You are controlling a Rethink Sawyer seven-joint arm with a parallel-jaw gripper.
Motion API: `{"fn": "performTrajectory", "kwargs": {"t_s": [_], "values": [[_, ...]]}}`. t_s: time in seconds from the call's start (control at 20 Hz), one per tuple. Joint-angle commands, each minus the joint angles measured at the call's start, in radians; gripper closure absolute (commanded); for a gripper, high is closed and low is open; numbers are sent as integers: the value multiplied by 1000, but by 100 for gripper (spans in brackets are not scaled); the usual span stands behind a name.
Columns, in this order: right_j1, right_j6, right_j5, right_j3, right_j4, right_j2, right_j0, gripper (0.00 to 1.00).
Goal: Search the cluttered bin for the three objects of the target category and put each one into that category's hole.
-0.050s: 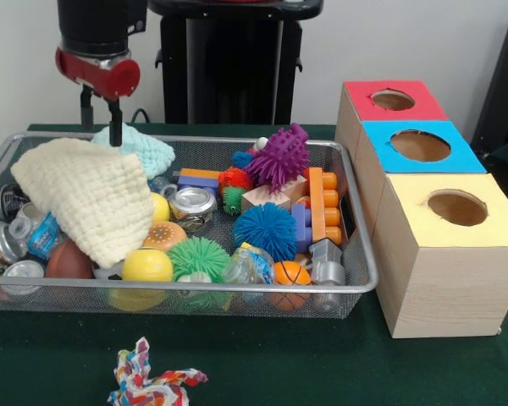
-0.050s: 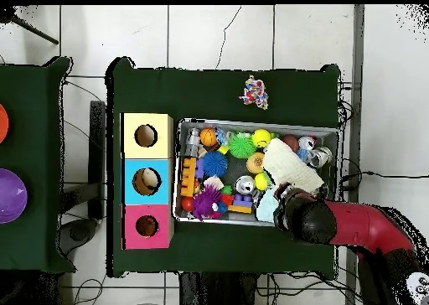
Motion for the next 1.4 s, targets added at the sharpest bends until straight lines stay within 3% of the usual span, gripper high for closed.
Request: {"fn": "performTrajectory", "kwargs": {"t_s": [0.05,0.2,0.35,0.65,1.0,1.4], "values": [[-157,-209,210,21,-58,-28,58,0],[-178,-241,213,33,-27,17,22,0],[-149,-233,176,53,22,83,-18,0],[12,-128,24,73,94,183,-57,0],[84,-3,-56,92,144,186,-13,0],[110,90,-87,63,130,82,117,0]]}}
